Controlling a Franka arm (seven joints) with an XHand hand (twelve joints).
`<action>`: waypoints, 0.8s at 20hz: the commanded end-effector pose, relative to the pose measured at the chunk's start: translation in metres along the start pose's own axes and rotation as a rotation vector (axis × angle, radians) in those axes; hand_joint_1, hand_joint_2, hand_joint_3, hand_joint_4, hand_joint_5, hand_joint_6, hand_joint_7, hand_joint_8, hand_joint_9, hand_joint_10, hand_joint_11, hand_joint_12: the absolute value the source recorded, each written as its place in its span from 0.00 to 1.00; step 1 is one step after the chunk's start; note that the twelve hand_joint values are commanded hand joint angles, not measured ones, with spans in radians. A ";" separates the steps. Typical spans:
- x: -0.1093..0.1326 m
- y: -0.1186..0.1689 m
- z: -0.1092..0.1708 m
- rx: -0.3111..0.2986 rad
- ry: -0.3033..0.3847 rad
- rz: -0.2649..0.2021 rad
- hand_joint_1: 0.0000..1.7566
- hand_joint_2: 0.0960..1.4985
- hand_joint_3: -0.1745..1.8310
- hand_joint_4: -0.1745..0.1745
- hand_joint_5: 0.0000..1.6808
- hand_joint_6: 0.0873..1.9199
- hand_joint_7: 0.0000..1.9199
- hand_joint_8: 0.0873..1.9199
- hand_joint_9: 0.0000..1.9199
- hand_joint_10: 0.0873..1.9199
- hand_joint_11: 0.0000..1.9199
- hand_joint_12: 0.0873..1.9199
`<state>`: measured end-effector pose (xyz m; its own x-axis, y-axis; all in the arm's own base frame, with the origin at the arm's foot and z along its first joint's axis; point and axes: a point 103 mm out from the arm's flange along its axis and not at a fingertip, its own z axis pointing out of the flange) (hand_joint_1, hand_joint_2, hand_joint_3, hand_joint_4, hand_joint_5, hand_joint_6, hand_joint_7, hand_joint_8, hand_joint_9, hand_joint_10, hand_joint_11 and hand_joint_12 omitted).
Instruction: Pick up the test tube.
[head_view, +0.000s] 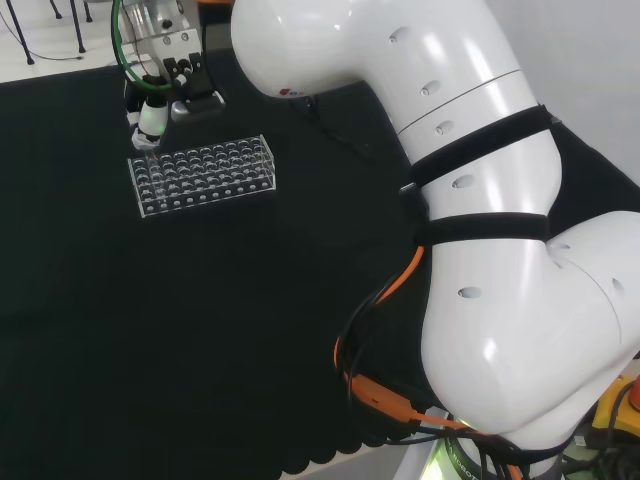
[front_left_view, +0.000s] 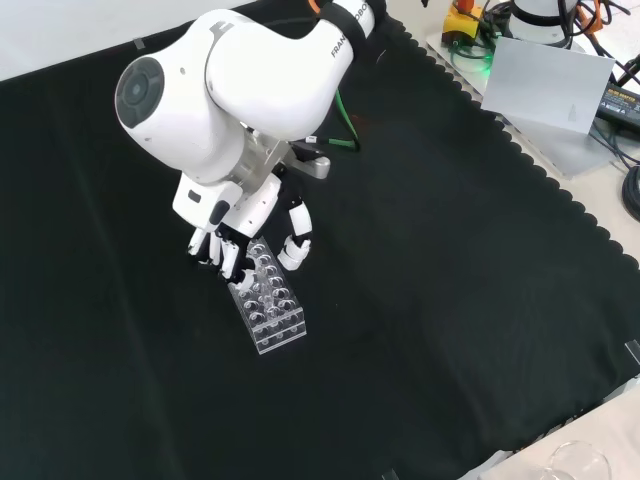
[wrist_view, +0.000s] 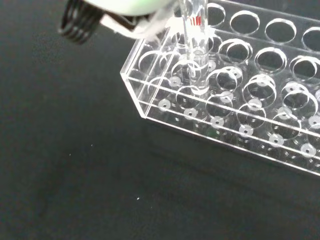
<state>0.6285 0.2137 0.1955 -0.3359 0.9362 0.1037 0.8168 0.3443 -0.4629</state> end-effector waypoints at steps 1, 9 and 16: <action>0.015 -0.001 0.013 0.032 -0.022 -0.012 0.60 0.35 0.46 0.00 0.33 0.47 0.51 0.38 0.35 0.42 0.08 0.81; 0.028 0.005 0.012 -0.024 0.019 0.039 0.63 0.33 0.48 0.00 0.38 0.47 0.57 0.37 0.39 0.40 0.09 0.80; 0.040 0.008 0.009 -0.168 0.106 0.203 0.70 0.40 0.40 0.00 0.64 0.38 0.71 0.31 0.58 0.33 0.18 0.77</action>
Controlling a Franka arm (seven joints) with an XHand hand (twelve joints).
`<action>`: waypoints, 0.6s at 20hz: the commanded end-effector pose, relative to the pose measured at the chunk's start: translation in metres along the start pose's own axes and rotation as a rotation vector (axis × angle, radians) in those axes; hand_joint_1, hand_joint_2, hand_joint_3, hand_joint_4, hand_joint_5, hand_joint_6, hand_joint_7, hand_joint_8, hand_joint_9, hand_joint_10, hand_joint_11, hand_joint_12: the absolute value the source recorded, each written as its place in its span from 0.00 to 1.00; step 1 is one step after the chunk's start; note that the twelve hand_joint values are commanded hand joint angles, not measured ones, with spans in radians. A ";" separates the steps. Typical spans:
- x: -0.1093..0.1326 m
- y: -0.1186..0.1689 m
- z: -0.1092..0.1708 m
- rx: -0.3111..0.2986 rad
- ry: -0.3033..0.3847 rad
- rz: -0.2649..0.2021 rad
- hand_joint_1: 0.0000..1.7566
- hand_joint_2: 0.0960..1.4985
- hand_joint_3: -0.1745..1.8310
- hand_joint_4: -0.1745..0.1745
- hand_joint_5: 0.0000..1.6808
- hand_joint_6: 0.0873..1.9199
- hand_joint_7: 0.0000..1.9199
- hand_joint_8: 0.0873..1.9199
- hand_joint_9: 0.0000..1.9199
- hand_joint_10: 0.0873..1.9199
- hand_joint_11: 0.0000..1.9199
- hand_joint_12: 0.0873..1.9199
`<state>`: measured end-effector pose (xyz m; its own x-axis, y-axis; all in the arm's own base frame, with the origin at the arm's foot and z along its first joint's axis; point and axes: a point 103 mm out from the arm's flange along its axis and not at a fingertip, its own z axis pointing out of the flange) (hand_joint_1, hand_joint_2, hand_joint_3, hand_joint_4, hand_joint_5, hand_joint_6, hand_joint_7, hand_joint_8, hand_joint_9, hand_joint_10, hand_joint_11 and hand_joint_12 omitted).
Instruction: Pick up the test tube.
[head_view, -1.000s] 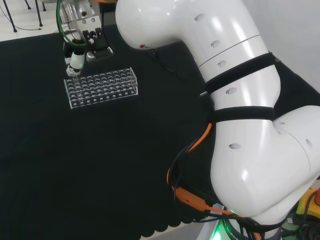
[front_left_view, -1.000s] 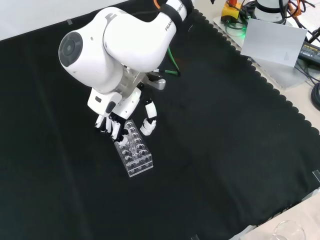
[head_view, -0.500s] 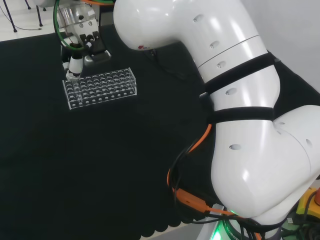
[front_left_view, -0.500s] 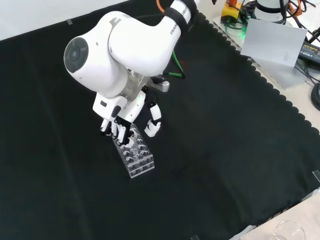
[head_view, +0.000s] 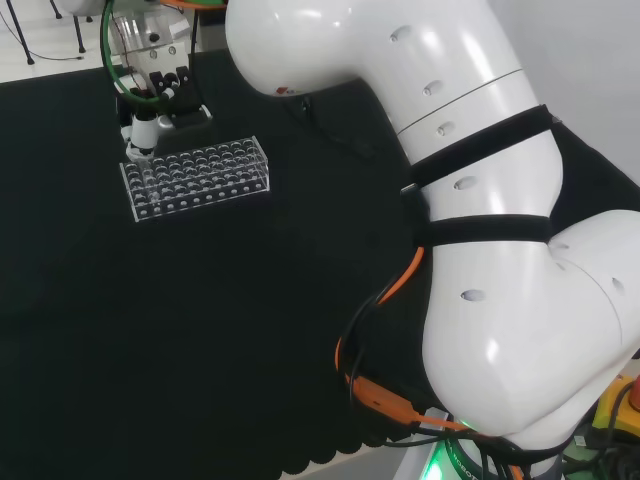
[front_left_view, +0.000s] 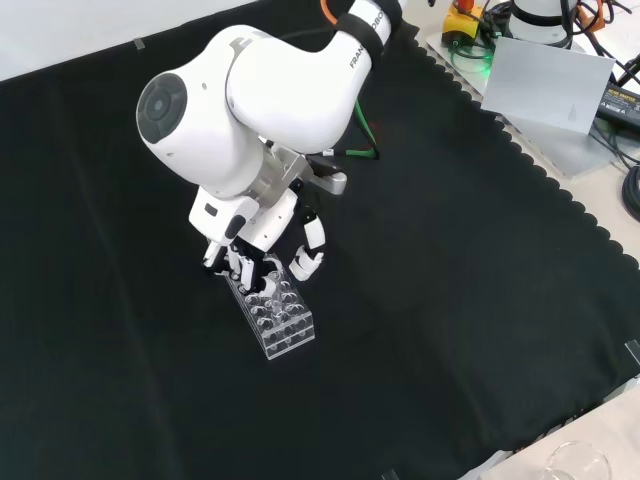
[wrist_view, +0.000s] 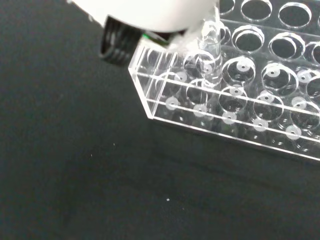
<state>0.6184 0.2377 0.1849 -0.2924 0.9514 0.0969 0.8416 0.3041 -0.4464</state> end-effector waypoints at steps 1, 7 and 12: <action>0.017 0.002 -0.005 -0.177 0.102 0.180 0.72 0.41 0.39 0.00 0.69 0.34 0.70 0.30 0.62 0.32 0.22 0.75; 0.027 0.001 -0.017 -0.325 0.071 0.174 0.82 0.27 0.53 0.00 0.78 0.31 0.77 0.26 0.66 0.33 0.53 0.62; 0.025 0.000 -0.022 -0.343 0.069 0.160 0.82 0.25 0.55 0.00 0.80 0.29 0.79 0.22 0.68 0.33 0.58 0.61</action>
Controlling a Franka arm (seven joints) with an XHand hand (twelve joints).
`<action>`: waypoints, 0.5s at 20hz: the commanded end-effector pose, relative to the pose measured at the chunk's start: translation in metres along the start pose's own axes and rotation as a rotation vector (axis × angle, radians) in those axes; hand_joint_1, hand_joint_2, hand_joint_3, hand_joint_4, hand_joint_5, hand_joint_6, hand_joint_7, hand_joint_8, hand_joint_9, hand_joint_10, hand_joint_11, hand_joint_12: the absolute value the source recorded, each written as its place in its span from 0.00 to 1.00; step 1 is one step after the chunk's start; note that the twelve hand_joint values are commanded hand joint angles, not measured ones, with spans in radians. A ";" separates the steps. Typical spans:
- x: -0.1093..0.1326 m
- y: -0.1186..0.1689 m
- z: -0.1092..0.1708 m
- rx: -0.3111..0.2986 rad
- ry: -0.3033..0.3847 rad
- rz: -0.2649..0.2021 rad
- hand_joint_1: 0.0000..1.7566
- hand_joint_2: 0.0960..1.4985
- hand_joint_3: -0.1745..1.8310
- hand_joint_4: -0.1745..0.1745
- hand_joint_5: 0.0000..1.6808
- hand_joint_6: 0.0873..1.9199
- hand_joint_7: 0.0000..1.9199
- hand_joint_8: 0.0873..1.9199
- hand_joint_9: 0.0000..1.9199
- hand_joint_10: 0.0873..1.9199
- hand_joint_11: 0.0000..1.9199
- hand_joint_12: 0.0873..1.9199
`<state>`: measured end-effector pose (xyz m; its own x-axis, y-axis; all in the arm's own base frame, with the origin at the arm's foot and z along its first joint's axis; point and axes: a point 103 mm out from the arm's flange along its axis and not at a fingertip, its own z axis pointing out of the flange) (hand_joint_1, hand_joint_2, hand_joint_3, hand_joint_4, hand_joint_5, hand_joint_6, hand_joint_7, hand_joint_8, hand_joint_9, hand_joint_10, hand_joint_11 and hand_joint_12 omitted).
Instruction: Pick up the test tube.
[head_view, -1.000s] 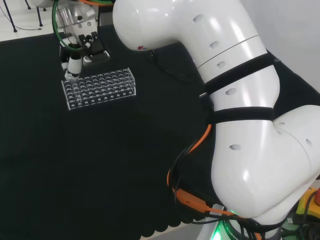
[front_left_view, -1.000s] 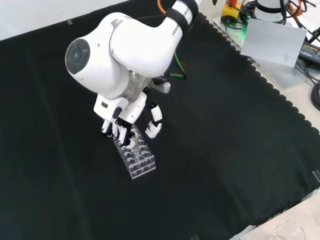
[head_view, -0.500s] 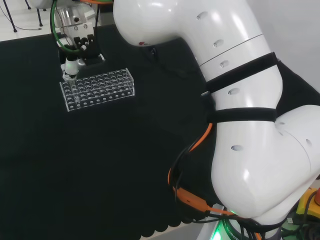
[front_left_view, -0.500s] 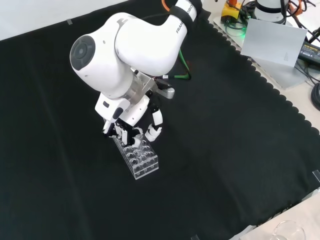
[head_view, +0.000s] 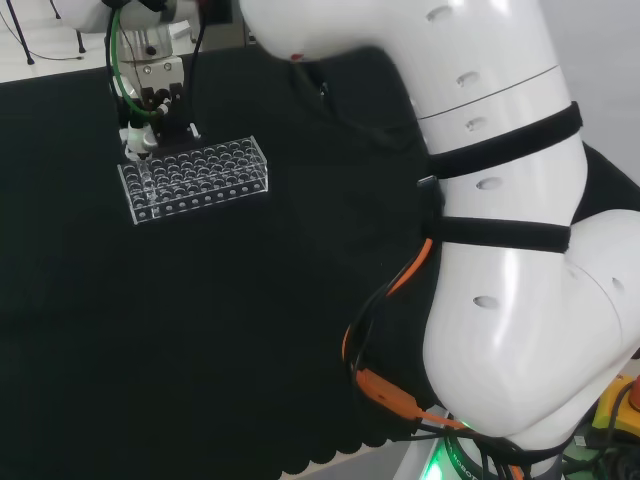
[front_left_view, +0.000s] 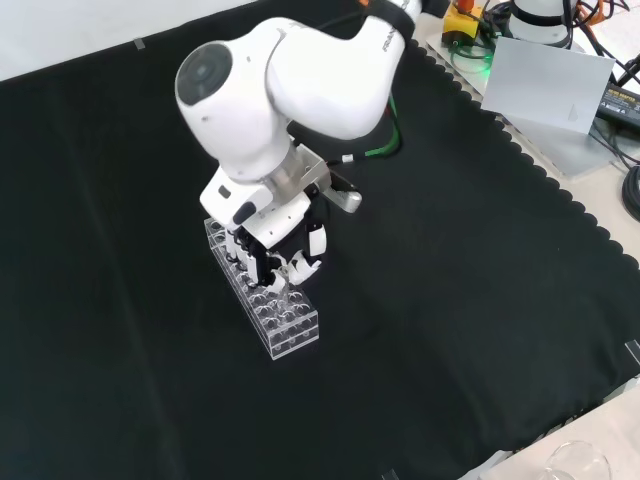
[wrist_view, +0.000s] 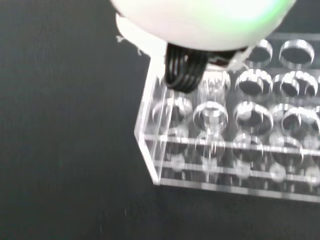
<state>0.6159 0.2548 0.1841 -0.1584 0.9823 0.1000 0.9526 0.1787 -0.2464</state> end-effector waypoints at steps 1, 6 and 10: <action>0.008 0.001 -0.024 -0.117 0.019 0.029 0.82 0.25 0.55 0.00 0.81 0.29 0.80 0.22 0.68 0.33 0.58 0.61; 0.004 0.000 -0.031 -0.123 0.012 0.015 0.83 0.24 0.56 0.00 0.81 0.28 0.80 0.21 0.68 0.33 0.59 0.62; 0.000 -0.003 -0.041 -0.134 0.008 0.009 0.83 0.24 0.56 0.00 0.81 0.28 0.80 0.21 0.68 0.33 0.59 0.62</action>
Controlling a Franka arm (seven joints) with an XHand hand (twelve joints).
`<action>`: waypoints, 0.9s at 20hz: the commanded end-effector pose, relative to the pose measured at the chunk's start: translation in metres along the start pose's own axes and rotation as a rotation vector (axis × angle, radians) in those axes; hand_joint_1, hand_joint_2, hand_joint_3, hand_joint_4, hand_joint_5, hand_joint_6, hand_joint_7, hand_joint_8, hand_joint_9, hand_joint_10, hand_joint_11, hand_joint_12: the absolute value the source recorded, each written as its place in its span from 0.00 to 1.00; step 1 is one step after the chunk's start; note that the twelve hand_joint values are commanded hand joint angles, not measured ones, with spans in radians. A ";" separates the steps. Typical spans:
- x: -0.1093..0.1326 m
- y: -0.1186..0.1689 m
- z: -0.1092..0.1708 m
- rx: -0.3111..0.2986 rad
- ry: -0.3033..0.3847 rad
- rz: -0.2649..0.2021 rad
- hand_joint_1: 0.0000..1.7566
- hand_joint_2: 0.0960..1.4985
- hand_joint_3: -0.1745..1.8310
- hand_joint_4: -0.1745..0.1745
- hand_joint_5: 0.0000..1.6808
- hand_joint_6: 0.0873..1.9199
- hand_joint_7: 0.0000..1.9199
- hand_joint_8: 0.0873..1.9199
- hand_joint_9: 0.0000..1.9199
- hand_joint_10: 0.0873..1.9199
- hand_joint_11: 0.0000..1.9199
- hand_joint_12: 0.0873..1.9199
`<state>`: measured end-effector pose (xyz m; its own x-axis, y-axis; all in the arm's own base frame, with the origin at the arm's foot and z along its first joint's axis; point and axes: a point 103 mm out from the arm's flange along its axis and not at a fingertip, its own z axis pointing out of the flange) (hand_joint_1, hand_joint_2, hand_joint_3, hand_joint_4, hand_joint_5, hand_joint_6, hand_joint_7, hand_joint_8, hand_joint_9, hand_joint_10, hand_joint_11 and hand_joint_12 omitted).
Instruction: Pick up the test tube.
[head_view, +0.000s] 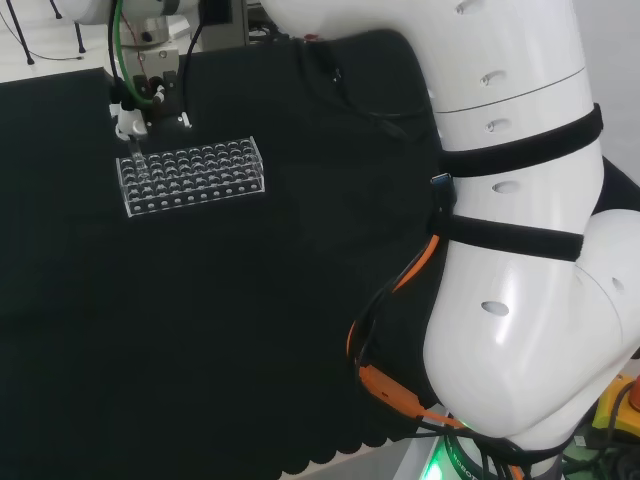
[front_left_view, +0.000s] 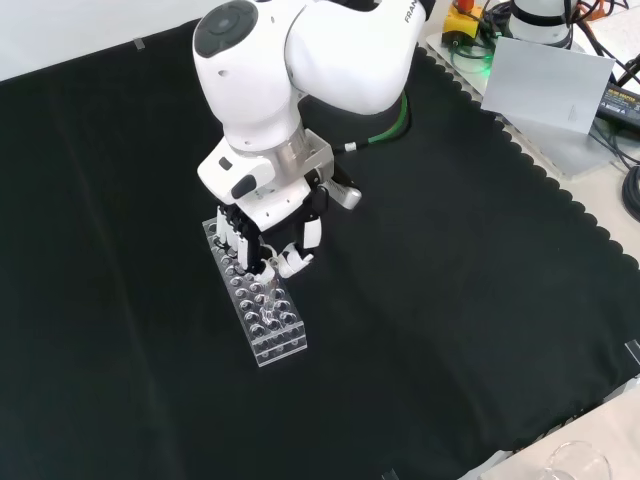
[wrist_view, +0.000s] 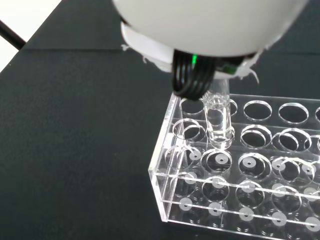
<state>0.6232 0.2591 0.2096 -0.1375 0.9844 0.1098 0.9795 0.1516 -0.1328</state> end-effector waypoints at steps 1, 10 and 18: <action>-0.007 -0.003 -0.019 -0.018 -0.003 -0.011 0.83 0.24 0.56 0.00 0.81 0.28 0.80 0.21 0.68 0.33 0.59 0.62; -0.029 -0.009 -0.056 -0.068 0.023 -0.010 0.83 0.23 0.56 0.00 0.82 0.28 0.80 0.21 0.69 0.33 0.59 0.62; -0.047 -0.020 -0.085 -0.107 0.034 0.005 0.83 0.23 0.56 0.00 0.82 0.28 0.80 0.21 0.69 0.33 0.59 0.62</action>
